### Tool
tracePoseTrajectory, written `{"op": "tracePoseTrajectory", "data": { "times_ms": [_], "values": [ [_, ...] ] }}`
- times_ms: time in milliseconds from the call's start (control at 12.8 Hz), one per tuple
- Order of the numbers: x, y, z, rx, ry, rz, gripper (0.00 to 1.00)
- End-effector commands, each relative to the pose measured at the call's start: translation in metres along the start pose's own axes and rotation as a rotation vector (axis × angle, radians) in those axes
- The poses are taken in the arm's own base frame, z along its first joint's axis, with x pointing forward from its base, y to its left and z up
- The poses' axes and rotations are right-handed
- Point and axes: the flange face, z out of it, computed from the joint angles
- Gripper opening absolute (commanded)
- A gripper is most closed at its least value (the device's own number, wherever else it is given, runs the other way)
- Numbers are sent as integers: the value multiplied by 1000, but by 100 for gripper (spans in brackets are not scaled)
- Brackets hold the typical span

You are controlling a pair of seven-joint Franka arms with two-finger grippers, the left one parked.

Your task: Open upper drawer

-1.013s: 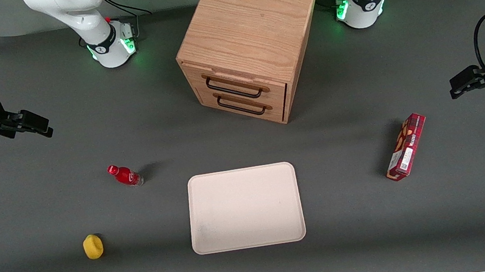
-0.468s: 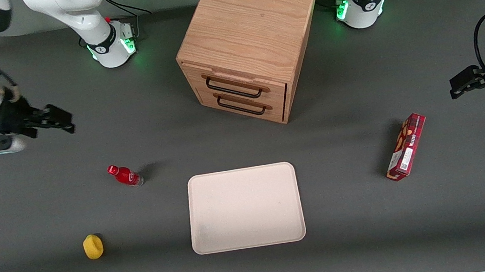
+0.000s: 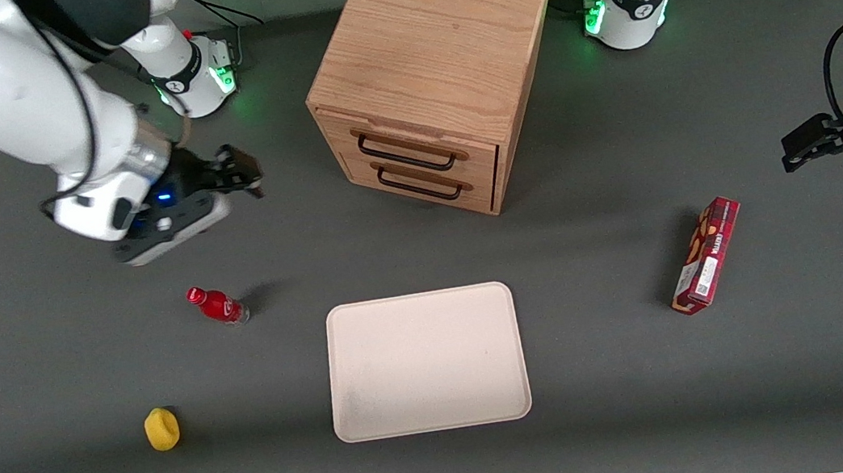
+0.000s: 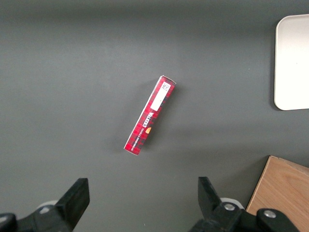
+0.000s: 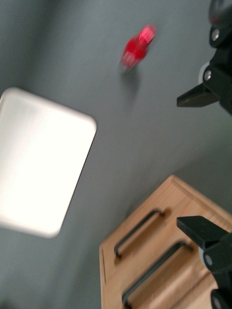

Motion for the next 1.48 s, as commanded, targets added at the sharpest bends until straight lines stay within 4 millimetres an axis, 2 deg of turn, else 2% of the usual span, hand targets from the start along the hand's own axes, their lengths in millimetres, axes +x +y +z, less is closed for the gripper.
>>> {"op": "tracePoseTrajectory", "data": {
  "times_ms": [0,156,390,545,701,935,1091,1403],
  "values": [
    [29,-47,39,92,8,-141,100],
    [34,-71,71,152,-23,-276,100],
    [30,-112,113,186,-84,-363,100],
    [31,-111,137,154,-98,-497,100],
    [28,-110,156,163,-128,-547,100],
    [23,-129,170,169,-142,-577,100],
    [22,-134,179,176,-144,-583,100],
    [22,-133,196,150,-142,-600,100]
  ]
}}
